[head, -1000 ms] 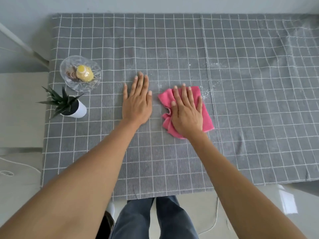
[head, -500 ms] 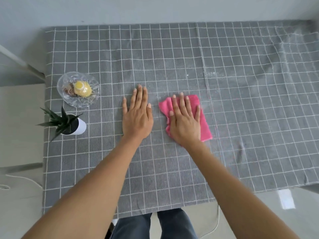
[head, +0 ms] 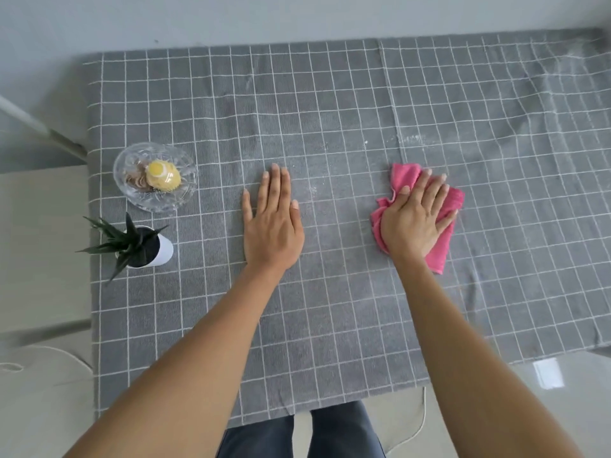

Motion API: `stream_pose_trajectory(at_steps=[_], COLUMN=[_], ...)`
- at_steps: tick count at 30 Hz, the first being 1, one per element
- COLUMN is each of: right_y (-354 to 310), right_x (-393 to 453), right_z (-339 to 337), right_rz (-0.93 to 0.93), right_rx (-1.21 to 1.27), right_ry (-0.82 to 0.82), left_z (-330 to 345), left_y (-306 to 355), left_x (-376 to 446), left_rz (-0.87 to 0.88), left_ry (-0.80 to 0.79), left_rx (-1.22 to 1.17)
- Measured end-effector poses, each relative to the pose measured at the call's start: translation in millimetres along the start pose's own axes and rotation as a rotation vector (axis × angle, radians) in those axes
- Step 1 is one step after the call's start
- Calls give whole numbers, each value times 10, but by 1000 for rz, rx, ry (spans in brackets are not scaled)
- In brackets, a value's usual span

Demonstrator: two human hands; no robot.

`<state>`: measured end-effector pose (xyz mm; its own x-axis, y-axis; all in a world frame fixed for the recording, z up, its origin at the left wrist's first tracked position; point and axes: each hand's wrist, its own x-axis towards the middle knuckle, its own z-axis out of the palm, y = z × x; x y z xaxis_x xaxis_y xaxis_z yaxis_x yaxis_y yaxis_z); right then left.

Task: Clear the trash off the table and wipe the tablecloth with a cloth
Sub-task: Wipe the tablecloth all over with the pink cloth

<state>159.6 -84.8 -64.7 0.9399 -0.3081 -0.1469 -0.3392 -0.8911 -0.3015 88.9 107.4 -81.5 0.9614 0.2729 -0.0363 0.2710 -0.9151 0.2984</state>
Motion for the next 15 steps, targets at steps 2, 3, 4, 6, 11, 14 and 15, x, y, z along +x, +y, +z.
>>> stream_pose_trajectory(at_steps=[2, 3, 4, 6, 11, 14, 15], right_y=[-119, -169, -208, -217, 66, 194, 186], right_x=[-155, -244, -329, -397, -21, 156, 147], right_z=[43, 66, 84, 87, -65, -134, -131], right_rz=[-95, -196, -306, -460, -402, -208, -185], right_rx=[-21, -40, -61, -93, -153, -119, -108], right_ry=[-55, -97, -138, -202, -197, -129, -115], left_z=[11, 10, 9, 6, -1, -1, 2], left_y=[0, 0, -1, -1, -23, -15, -13], left_x=[-6, -7, -6, -4, 0, -5, -2], left_rz=[3, 4, 4, 4, 12, 6, 3], left_ry=[1, 2, 5, 6, -6, -12, -11], left_rx=[5, 4, 2, -1, -15, -9, -4])
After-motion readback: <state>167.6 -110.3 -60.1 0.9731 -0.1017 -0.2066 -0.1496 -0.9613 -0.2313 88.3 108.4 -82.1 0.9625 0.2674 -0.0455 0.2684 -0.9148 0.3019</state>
